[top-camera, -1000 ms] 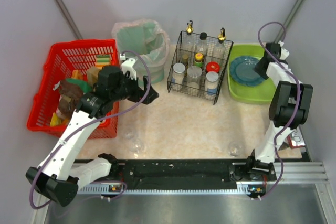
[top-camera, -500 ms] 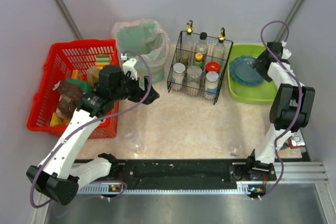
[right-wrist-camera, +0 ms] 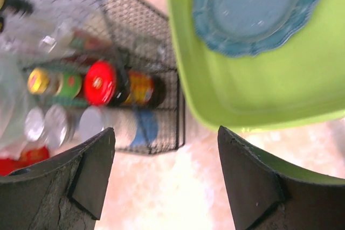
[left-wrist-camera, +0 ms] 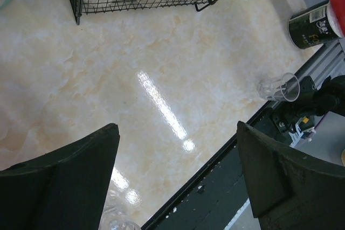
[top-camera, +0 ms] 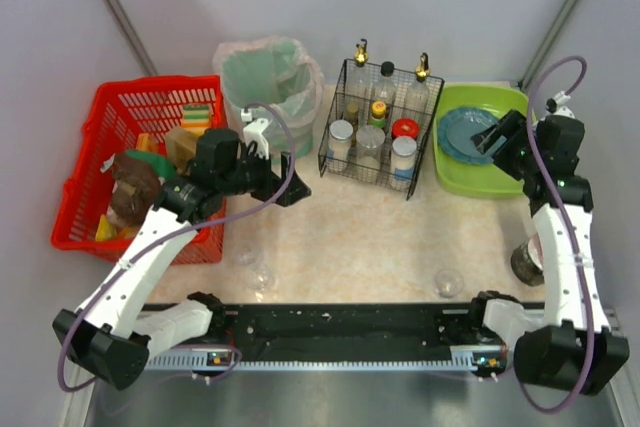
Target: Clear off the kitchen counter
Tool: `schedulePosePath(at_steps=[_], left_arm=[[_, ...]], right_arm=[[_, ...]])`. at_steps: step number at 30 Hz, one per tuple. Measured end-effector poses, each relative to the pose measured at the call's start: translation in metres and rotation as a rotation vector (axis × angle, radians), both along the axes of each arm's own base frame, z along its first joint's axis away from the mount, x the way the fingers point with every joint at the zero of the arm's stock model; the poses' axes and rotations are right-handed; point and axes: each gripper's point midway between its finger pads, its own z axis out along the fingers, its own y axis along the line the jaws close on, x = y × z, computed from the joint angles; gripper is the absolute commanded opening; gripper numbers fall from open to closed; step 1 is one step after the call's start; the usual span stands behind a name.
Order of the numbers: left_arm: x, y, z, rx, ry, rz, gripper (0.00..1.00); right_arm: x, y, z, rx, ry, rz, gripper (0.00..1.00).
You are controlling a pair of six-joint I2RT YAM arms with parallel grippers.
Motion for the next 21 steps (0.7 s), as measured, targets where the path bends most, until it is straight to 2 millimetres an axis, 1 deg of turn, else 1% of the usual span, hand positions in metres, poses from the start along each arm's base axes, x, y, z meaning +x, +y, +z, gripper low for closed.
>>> schedulePosePath(at_steps=[3, 5, 7, 9, 14, 17, 19, 21], left_arm=[[-0.002, -0.001, -0.003, 0.004, 0.011, -0.002, 0.89], [-0.006, -0.006, -0.008, 0.002, 0.03, -0.019, 0.88], [-0.014, -0.019, -0.016, -0.006, 0.06, -0.052, 0.88], [-0.026, -0.038, -0.023, -0.01, 0.095, -0.097, 0.87], [-0.066, -0.111, -0.043, -0.009, 0.153, -0.228, 0.86], [-0.08, -0.147, -0.063, 0.025, 0.183, -0.248, 0.81], [-0.085, -0.172, -0.079, 0.06, 0.202, -0.243, 0.8], [-0.09, -0.196, -0.092, 0.089, 0.219, -0.242, 0.74]], right_arm=[[-0.034, 0.02, 0.01, 0.033, -0.045, 0.073, 0.75], [-0.047, 0.027, 0.017, 0.043, -0.07, 0.096, 0.74], [-0.058, 0.032, 0.023, 0.05, -0.085, 0.107, 0.73], [-0.064, 0.034, 0.024, 0.055, -0.087, 0.111, 0.73], [-0.074, 0.036, 0.015, 0.071, -0.047, 0.107, 0.73], [-0.078, 0.037, 0.012, 0.076, -0.033, 0.106, 0.73], [-0.081, 0.038, 0.013, 0.079, -0.032, 0.105, 0.73], [-0.083, 0.038, 0.014, 0.083, -0.035, 0.104, 0.73]])
